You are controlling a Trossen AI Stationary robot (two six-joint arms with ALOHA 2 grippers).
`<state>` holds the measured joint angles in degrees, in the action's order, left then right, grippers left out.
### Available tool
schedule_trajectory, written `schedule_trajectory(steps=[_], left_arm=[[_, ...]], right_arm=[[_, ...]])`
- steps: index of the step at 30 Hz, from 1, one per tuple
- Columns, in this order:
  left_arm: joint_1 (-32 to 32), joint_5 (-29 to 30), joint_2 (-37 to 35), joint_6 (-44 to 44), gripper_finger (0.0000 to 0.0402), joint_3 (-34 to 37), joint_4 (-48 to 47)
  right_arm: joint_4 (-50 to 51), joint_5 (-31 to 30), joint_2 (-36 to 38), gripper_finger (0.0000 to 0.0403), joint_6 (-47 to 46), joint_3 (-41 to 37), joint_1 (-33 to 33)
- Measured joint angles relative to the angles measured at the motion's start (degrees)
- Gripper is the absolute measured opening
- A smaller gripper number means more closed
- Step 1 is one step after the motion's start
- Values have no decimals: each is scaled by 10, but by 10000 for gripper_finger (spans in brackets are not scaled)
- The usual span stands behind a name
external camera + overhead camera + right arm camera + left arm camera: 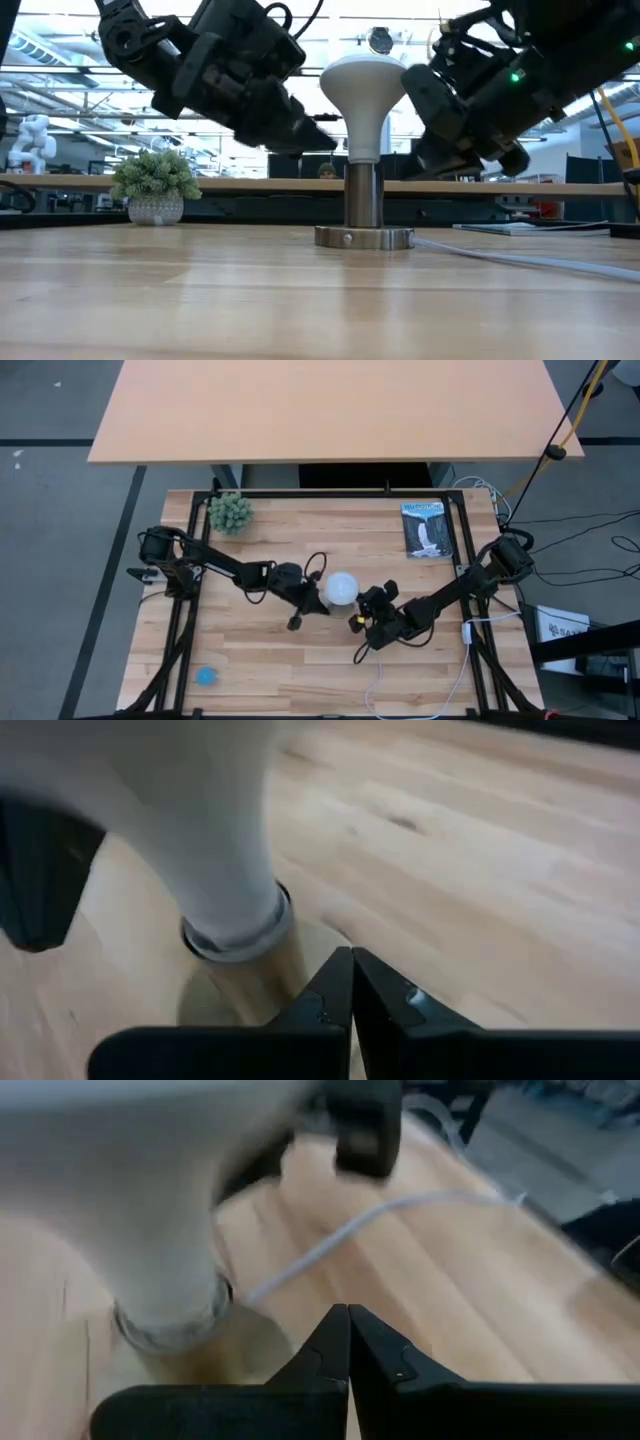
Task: Screw lightbulb
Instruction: Remove the white lightbulb from the desk lamp
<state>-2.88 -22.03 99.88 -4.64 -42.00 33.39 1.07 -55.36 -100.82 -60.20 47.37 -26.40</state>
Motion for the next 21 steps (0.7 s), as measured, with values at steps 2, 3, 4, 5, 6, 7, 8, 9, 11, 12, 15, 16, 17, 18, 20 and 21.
schedule_trajectory(steps=[2,3,4,5,6,7,8,9,11,12,15,16,17,18,20,21], left_arm=[[-5,32,0,1,0,0,-27],[-3,45,0,5,0,0,-38],[2,55,0,9,0,0,-47],[8,62,0,13,0,0,-53],[14,67,0,14,0,0,-58],[20,74,0,17,0,0,-59],[26,83,0,19,0,0,-57],[33,94,0,24,0,0,-50],[46,122,0,28,0,0,-30],[51,135,0,28,0,0,-18],[61,141,0,26,0,0,28],[62,133,0,26,0,0,42],[62,122,0,26,0,0,53],[62,110,0,26,0,0,63],[60,84,0,26,0,0,68],[57,80,0,26,0,0,65]], right_arm=[[15,13,0,0,-18,0,-7],[12,21,0,0,-19,0,-12],[4,31,0,0,-16,0,-17],[-7,40,0,0,-8,0,-22],[-20,49,0,0,5,0,-27],[-37,57,0,0,22,0,-32],[-58,61,0,0,39,0,-36],[-78,61,0,0,57,0,-39],[-115,62,0,0,100,0,-42],[-130,62,0,0,123,0,-42],[-163,60,0,0,173,0,-32],[-167,59,0,0,183,0,-26],[-168,59,0,0,188,0,-22],[-168,58,0,0,190,0,-17],[-168,58,0,0,191,0,-10],[-168,58,0,0,191,0,-8]])
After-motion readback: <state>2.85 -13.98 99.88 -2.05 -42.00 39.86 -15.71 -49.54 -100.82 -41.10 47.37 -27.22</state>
